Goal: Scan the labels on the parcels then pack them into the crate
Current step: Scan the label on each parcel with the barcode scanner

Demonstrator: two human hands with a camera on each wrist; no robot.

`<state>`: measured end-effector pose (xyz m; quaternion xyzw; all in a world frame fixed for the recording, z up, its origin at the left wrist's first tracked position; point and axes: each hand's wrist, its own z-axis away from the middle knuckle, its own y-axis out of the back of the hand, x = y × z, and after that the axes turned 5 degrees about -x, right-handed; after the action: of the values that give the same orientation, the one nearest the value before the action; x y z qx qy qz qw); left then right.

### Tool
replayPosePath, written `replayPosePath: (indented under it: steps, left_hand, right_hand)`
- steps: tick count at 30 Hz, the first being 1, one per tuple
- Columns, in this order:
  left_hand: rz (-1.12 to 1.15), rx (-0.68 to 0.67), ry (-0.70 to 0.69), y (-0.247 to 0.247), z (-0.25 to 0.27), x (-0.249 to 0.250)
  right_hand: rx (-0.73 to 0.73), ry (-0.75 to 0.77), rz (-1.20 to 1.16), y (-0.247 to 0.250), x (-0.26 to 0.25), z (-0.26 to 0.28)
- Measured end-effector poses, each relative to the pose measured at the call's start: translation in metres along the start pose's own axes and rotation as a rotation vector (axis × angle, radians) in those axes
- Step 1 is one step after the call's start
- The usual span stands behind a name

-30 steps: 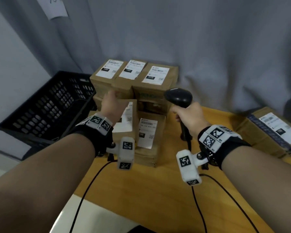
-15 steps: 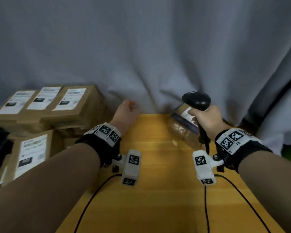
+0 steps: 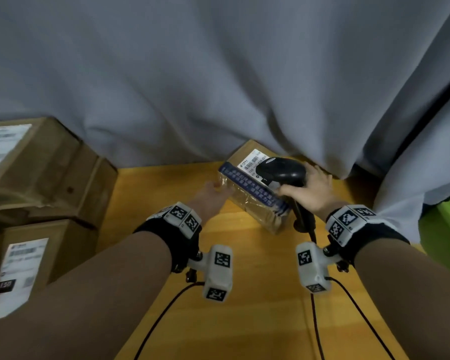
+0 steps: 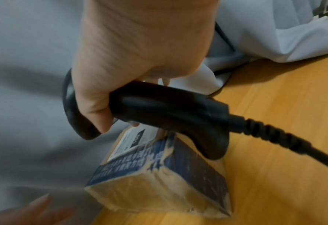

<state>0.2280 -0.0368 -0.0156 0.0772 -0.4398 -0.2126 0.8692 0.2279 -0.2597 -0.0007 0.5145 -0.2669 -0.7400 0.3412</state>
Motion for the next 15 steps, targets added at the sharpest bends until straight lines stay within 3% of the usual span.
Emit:
replayPosePath:
  steps: [4, 8, 11, 15]
  left_hand:
    - [0.110, -0.056, 0.083, -0.012, -0.012, -0.010]
    - [0.225, -0.094, 0.149, -0.013, -0.012, -0.025]
    - [0.352, -0.035, 0.219, -0.010, -0.001, -0.038]
    - [0.480, 0.036, 0.294, 0.014, 0.021, -0.063]
  right_hand:
    - [-0.130, -0.060, 0.100, 0.002, 0.003, -0.021]
    - [-0.164, -0.049, -0.285, -0.017, -0.005, -0.008]
    - [-0.244, -0.018, -0.416, -0.043, -0.021, 0.018]
    - [-0.289, -0.100, -0.610, -0.073, -0.033, 0.043]
